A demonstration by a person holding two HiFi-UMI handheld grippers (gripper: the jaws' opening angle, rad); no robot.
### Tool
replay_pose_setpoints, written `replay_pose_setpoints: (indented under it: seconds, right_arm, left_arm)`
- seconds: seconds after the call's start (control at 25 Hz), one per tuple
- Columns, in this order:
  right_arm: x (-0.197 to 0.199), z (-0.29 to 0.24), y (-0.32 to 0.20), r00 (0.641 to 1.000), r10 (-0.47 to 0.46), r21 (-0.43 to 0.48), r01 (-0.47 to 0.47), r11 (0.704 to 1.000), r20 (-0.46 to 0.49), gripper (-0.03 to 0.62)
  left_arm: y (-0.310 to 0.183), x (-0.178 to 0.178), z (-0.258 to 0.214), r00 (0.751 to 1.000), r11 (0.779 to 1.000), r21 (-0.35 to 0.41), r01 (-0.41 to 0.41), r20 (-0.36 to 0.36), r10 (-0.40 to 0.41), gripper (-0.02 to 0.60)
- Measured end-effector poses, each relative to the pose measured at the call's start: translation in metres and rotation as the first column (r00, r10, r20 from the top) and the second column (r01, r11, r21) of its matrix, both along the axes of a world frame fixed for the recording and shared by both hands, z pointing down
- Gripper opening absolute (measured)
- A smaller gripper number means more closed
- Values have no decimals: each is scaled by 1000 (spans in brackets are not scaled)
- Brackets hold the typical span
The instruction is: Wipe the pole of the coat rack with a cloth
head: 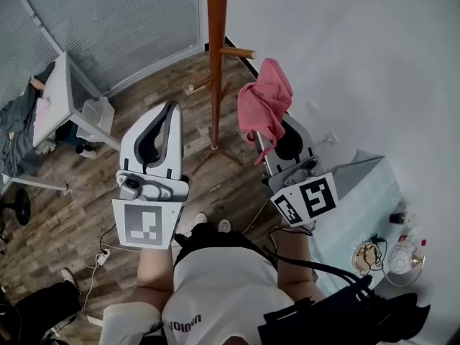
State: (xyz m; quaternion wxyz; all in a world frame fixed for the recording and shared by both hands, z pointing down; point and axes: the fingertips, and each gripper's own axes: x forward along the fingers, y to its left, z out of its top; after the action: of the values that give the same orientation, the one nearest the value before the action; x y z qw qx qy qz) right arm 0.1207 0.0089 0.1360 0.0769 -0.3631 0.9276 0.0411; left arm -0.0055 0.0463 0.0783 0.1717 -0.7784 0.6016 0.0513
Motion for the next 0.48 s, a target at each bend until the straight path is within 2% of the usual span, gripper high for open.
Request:
replay_pose_setpoints:
  seconds: [0.28, 0.48]
  right_arm:
    - [-16, 26, -21, 999, -29, -39, 28, 999, -31, 98]
    - [-27, 40, -42, 999, -39, -75, 36, 997, -32, 100]
  left_arm:
    - [-5, -2, 20, 998, 998, -41, 38, -49, -40, 12]
    - [-17, -6, 34, 996, 996, -83, 27, -86, -34, 12]
